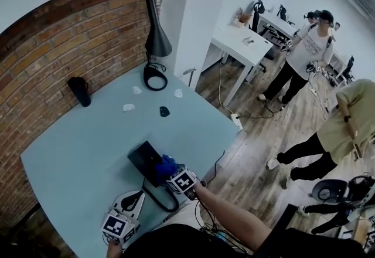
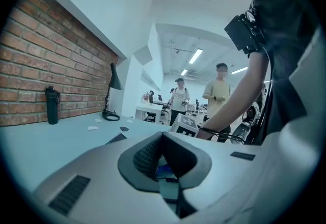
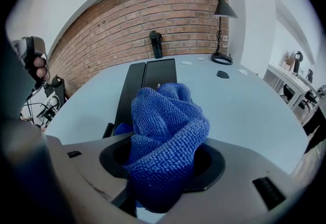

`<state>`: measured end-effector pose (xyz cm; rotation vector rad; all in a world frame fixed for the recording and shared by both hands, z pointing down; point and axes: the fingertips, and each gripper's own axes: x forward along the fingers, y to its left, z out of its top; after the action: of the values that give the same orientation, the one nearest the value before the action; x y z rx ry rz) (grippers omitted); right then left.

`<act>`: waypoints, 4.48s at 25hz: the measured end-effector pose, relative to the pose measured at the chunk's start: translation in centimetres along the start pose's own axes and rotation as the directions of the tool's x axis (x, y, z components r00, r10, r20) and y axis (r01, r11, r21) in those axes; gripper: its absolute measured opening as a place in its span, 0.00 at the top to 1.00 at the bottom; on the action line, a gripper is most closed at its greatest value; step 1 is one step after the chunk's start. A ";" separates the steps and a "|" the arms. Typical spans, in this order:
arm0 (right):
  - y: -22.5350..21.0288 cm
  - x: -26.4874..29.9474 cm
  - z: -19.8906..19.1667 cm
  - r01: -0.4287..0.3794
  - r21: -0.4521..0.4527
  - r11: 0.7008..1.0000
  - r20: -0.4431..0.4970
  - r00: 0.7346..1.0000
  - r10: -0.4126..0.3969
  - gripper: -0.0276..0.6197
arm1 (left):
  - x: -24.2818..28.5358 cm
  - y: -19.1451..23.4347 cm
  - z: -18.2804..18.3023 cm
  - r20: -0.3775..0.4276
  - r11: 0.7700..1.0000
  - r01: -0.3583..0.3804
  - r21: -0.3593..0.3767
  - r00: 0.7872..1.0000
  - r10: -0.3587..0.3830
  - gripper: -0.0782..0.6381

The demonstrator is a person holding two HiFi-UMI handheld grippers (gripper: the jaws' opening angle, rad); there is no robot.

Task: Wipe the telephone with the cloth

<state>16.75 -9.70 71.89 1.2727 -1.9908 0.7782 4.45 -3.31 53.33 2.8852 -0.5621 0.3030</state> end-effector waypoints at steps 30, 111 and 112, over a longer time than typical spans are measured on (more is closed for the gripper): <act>3.3 3.1 18.0 -0.022 -0.241 0.970 0.176 0.982 0.066 0.59 | -4.4 4.2 -0.4 0.002 0.987 -0.137 -0.082 0.991 0.137 0.89; 4.9 1.8 10.3 -0.025 -0.219 0.976 0.262 0.962 0.083 0.59 | -3.7 4.0 -2.3 -0.014 0.989 -0.085 -0.121 0.996 0.084 0.89; 4.9 1.8 10.1 -0.026 -0.218 0.976 0.260 0.962 0.084 0.59 | -3.7 4.0 -2.4 -0.016 0.989 -0.085 -0.121 0.996 0.084 0.89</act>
<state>9.60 -16.63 66.36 1.2517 -2.2642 0.4186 -0.83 -5.11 55.30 2.7462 -0.6776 0.2860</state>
